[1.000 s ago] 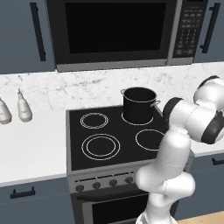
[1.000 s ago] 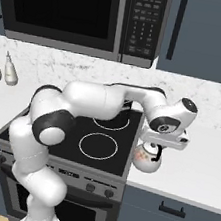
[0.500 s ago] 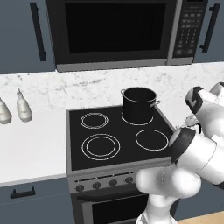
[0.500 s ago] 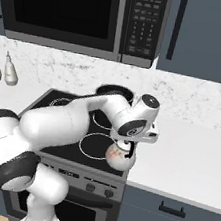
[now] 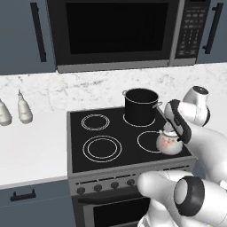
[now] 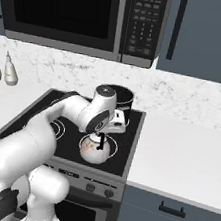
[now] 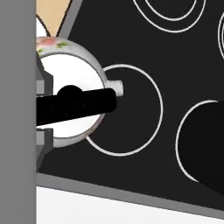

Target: Pick the kettle from the counter and place it on a stove burner. Then turn the burner on.

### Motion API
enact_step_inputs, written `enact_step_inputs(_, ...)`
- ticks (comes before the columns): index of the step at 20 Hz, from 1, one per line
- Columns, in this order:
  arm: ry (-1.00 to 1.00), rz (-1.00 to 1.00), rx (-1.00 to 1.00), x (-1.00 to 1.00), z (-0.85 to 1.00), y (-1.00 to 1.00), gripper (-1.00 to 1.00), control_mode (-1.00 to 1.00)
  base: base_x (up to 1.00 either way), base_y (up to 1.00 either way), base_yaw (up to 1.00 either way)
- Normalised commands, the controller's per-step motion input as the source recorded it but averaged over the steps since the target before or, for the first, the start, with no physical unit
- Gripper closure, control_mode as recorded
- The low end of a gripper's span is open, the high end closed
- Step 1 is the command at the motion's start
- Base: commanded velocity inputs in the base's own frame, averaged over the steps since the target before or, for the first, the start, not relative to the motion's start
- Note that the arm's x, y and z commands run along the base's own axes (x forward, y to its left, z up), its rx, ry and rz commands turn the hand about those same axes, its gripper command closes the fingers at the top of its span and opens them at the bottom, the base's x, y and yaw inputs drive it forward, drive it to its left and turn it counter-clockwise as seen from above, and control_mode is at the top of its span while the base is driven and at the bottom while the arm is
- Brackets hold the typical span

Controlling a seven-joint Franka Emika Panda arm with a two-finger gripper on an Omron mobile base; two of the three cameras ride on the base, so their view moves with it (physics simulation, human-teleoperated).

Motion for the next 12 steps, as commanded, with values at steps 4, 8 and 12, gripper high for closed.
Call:
enact_step_inputs(4, -0.05, 0.00, -0.02, 0.00, 0.06, 0.96, 1.00, -1.00, 0.00, 0.00, 0.00)
enact_step_inputs(8, -0.08, 0.00, 0.00, 0.06, 0.02, 0.88, 1.00, -1.00, 0.00, 0.00, 0.00)
enact_step_inputs(12, -0.07, 0.00, 0.00, 0.15, 0.00, 0.85, 1.00, -1.00, 0.00, 0.00, 0.00)
